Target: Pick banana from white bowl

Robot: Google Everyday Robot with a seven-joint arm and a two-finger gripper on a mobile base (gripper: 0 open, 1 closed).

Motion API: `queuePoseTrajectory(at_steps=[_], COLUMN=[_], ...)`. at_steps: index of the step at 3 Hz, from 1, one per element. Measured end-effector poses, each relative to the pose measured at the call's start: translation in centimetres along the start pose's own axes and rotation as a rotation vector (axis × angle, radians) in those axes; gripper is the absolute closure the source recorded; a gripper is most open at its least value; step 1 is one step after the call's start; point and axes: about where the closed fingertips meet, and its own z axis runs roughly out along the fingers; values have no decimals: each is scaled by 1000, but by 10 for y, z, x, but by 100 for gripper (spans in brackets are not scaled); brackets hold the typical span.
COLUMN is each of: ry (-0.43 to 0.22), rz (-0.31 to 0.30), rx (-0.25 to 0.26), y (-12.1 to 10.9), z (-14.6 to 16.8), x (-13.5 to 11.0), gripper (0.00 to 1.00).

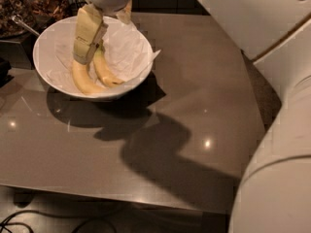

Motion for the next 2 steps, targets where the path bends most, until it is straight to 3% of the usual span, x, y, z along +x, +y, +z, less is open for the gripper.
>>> queuePoseTrajectory(at_steps=[2], ry=[34], rz=[49], rx=[-48], y=[-19], z=[35], x=[-11], gripper=[26])
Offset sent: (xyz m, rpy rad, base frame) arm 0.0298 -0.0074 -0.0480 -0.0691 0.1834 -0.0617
